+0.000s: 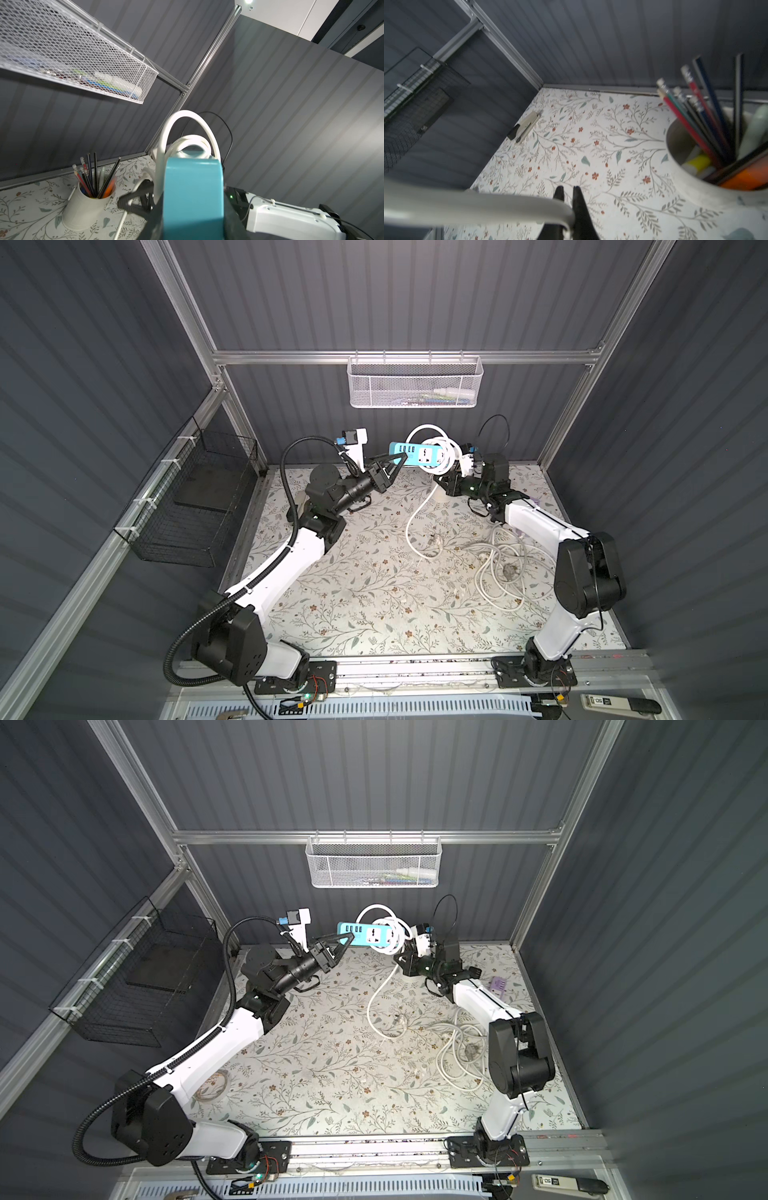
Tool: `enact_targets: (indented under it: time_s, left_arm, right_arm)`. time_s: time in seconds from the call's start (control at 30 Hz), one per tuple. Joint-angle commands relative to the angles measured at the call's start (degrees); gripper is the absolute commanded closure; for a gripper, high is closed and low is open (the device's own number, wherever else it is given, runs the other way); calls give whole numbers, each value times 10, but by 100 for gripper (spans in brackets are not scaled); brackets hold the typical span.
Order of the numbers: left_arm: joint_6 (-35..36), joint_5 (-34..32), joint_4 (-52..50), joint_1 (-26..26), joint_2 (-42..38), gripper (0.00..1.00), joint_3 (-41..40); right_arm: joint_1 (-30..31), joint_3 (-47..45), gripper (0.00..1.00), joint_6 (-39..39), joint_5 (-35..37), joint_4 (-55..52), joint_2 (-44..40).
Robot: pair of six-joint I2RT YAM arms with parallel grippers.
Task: Unwrap the cord wrapped around the power strip
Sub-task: Unwrap the power cord from the power strip.
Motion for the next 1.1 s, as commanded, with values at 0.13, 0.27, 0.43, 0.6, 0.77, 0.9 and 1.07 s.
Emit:
enact_targets:
  time_s: [0.13,0.27,0.43,0.6,0.77,0.9,1.07]
  left_arm:
    - [-27,7,48,-13,-28,100,-56]
    - [-9,-7,30,-13,-35,100,-80]
    - [26,-32,-2,-12,-40,100,-91]
    - [75,-62,-39,-6,-38,100,-82]
    - [115,-109,-60,8,-37,100,-69]
    - [148,-138,-62,19,-39,100,-51]
    - [190,-159,-72,22,-34,100,-9]
  right_arm:
    - [-30,92,100,19,-9,7,-16]
    - [-50,99,100,25,-18,-7,-54]
    - [-75,73,100,20,-21,-43,-121]
    - [-105,29,100,21,-18,-93,-199]
    - [-125,-14,100,24,-14,-144,-262]
    - [-126,-49,100,26,-4,-187,-287]
    - [-125,-94,100,18,13,-233,-302]
